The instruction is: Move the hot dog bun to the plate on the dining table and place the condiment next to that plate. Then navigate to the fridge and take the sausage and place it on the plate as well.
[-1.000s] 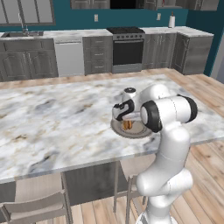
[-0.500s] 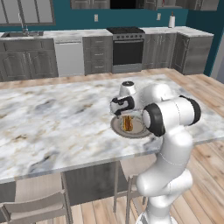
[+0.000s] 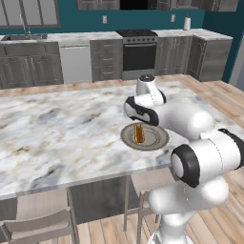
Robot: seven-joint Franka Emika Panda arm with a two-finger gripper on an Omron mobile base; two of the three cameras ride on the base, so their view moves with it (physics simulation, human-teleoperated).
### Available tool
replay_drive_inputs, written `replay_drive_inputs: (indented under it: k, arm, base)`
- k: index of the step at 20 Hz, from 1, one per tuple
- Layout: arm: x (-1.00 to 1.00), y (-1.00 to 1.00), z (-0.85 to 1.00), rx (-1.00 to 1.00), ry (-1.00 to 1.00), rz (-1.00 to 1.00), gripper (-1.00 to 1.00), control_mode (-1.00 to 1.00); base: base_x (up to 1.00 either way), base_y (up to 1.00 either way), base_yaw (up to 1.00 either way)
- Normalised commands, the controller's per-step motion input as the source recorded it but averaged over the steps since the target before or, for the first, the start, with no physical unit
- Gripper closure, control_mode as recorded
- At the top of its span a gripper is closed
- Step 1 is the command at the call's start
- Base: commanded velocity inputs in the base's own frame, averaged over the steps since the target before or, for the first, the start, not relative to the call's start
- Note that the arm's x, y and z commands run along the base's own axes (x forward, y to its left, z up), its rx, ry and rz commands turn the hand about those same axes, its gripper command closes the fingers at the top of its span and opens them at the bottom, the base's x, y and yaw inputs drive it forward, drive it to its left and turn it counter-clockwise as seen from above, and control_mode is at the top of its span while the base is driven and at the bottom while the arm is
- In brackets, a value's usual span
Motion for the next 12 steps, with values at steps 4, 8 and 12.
replay_drive_inputs:
  k: [4,8,12]
  arm:
    - [-0.93,-0.05,0.94,-0.01,0.01,-0.04,-1.0,-1.0]
    - [-1.0,-0.06,0.61,-0.02,0.07,-0.03,-1.0,-1.0]
    - [-1.0,0.0,0.38,-0.02,0.07,-0.05,-1.0,-1.0]
  base:
    - [0.0,0.0,0.0]
    - [0.0,0.0,0.0]
    - [0.0,0.0,0.0]
